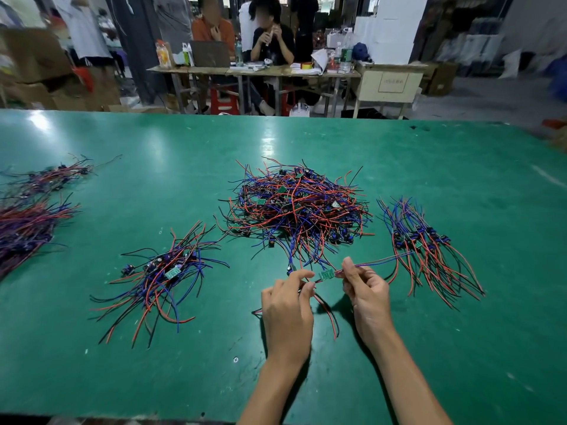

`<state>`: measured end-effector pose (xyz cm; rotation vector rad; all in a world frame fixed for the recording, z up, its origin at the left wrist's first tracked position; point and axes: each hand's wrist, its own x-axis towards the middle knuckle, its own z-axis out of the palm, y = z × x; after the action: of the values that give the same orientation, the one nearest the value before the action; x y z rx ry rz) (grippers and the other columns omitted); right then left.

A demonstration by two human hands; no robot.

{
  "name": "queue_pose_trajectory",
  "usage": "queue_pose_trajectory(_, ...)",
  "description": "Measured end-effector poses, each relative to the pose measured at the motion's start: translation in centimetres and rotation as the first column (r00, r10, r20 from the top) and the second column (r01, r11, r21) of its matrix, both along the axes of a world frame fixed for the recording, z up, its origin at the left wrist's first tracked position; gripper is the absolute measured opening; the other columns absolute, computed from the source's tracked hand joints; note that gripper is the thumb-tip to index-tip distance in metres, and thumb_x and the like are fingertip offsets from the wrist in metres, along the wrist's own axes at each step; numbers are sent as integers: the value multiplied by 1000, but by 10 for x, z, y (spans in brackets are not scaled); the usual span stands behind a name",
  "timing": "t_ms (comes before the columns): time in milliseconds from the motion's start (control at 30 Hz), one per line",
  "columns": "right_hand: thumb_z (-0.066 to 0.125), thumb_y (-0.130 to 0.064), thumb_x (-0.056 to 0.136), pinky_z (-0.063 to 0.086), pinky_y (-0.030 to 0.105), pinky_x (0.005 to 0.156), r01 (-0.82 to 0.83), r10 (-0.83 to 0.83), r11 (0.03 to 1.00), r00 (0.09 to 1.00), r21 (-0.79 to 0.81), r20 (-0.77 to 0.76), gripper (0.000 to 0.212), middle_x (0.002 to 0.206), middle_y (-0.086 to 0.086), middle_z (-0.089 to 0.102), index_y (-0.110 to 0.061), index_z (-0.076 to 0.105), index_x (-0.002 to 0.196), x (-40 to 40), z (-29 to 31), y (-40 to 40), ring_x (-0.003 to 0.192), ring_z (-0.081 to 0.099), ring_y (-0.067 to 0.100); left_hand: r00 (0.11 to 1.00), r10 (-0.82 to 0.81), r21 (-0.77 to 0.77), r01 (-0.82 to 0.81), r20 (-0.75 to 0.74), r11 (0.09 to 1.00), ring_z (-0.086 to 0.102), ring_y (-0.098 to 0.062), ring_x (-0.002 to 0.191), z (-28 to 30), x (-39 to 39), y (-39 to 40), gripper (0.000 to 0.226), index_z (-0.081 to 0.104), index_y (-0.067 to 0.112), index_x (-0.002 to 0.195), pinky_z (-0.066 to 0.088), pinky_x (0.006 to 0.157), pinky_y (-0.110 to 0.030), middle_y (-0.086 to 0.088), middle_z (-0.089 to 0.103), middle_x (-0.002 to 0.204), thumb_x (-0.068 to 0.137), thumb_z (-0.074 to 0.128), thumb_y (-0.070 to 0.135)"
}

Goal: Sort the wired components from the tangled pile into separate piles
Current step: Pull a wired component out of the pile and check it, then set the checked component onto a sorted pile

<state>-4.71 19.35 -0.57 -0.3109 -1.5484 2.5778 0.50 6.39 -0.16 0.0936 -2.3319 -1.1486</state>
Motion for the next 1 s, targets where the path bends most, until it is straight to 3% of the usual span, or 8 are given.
queue_pose_trajectory(100,83,-39,69,42,13,55,22,-22,999,1000,26,-8,28,68,3,69,-17,65,69,0,0,0,56,46,6,998,6,-29,-8,-67,1000,41,13,86,0,0,1,16,68,29,107,31,78,-20,20,54,77,96,66,19)
queue_pose_trajectory(267,73,-39,83,57,24,71,-7,7,996,1000,89,-9,26,83,7,76,-13,71,84,2,11,2,76,72,15,1000,11,-1,-11,-1,1000,50,-13,84,-6,-1,-1,20,65,37,111,32,80,-18,18,63,87,93,71,32)
queue_pose_trajectory(400,52,-34,105,61,32,53,161,-156,972,987,169,-43,26,79,1,66,-14,68,98,-26,45,36,69,76,25,998,39,18,-38,-44,999,51,-1,90,-3,-2,0,10,64,37,105,32,85,-12,26,61,91,95,65,40)
queue_pose_trajectory(533,47,-33,106,43,23,39,380,-386,717,915,585,-120,33,75,-1,62,-13,74,103,-83,84,89,39,56,12,995,100,-41,-101,-25,994,56,-8,110,-5,-10,0,18,67,29,110,34,90,-24,18,64,114,95,63,20)
queue_pose_trajectory(600,49,-38,104,55,37,64,233,-365,487,930,842,-46,40,90,13,72,-5,73,109,-105,92,114,66,68,30,991,97,-64,-92,88,994,49,-15,127,-6,-15,-1,30,65,27,124,32,101,-31,8,58,134,95,63,19)
queue_pose_trajectory(700,59,-42,98,45,48,98,-155,-346,66,923,986,168,51,127,26,61,0,59,127,-104,83,116,117,59,42,966,59,-114,-32,250,993,28,-14,142,-9,-19,-3,50,45,30,148,18,114,-36,6,37,157,99,56,33)
queue_pose_trajectory(867,68,-33,92,47,27,72,44,141,154,988,987,-66,10,96,-6,70,-28,72,99,-35,32,30,80,62,10,958,33,-16,-30,285,999,36,-8,125,-13,-22,-5,66,33,35,152,22,111,-30,16,55,132,94,62,24)
queue_pose_trajectory(1000,69,-49,90,40,31,83,49,271,120,959,992,-81,19,91,-15,59,-32,75,97,-1,-3,-13,91,53,7,978,47,163,-81,203,983,58,-7,115,-14,-20,-10,56,45,33,137,24,103,-26,22,68,109,90,64,8)
